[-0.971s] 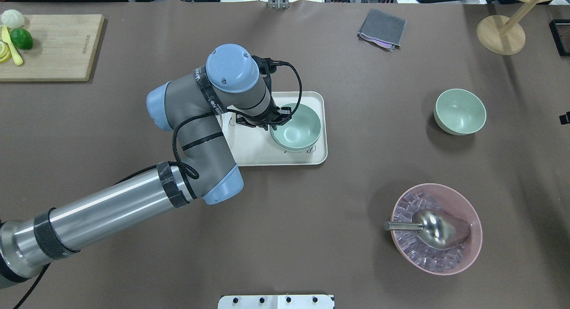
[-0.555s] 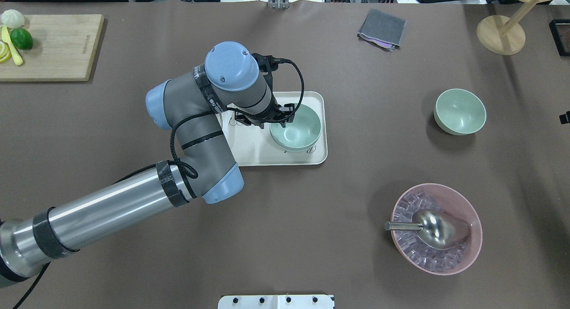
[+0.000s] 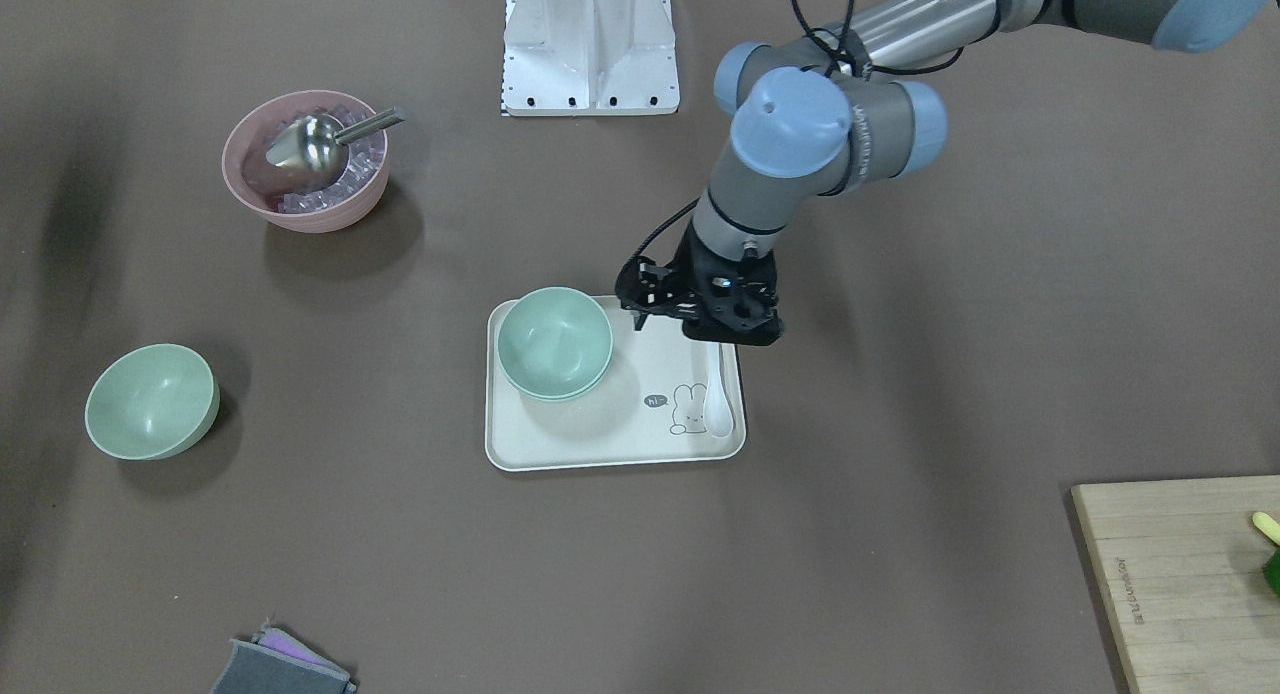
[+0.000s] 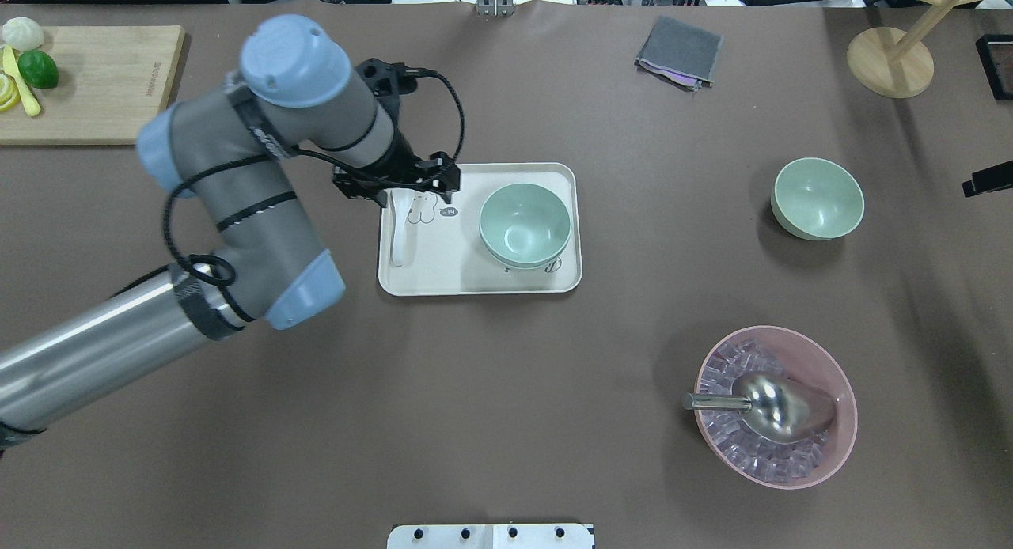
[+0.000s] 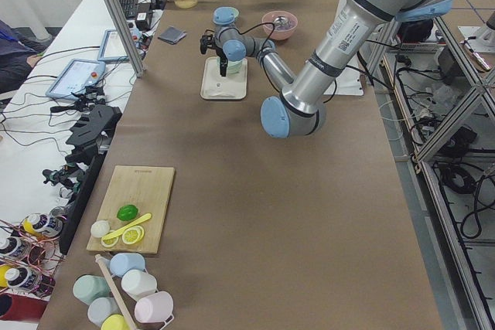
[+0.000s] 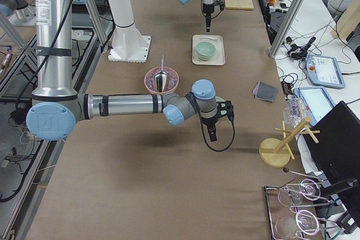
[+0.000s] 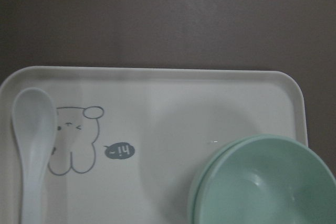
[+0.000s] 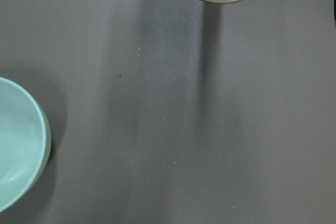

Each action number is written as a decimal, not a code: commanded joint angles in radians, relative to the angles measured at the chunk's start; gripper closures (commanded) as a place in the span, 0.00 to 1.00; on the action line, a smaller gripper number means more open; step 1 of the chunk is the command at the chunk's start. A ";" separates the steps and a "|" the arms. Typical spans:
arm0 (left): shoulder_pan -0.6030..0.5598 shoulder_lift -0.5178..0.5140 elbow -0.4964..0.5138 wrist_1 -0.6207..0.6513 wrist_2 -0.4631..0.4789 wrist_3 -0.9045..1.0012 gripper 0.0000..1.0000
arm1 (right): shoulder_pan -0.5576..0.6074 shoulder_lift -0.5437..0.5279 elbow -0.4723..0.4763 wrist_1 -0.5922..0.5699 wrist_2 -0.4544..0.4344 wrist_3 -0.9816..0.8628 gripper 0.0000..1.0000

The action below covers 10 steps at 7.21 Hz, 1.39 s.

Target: Stack green bowls together

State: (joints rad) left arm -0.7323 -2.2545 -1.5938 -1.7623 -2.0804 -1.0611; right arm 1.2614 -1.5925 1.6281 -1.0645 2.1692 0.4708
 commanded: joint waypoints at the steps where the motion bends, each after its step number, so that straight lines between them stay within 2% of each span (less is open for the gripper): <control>1: -0.141 0.209 -0.213 0.167 -0.052 0.352 0.03 | -0.065 0.089 -0.049 -0.003 -0.012 0.110 0.05; 3: -0.348 0.413 -0.241 0.162 -0.174 0.714 0.03 | -0.144 0.135 -0.057 0.003 -0.049 0.236 0.12; 4: -0.437 0.477 -0.236 0.167 -0.197 0.877 0.03 | -0.186 0.146 -0.060 0.006 -0.081 0.258 0.21; 6: -0.487 0.507 -0.238 0.167 -0.207 0.929 0.03 | -0.195 0.144 -0.070 0.005 -0.083 0.261 0.48; 10: -0.490 0.510 -0.239 0.167 -0.202 0.929 0.03 | -0.206 0.147 -0.086 0.006 -0.081 0.261 0.55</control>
State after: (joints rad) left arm -1.2204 -1.7449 -1.8327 -1.5953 -2.2838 -0.1326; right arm 1.0575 -1.4463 1.5418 -1.0586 2.0876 0.7311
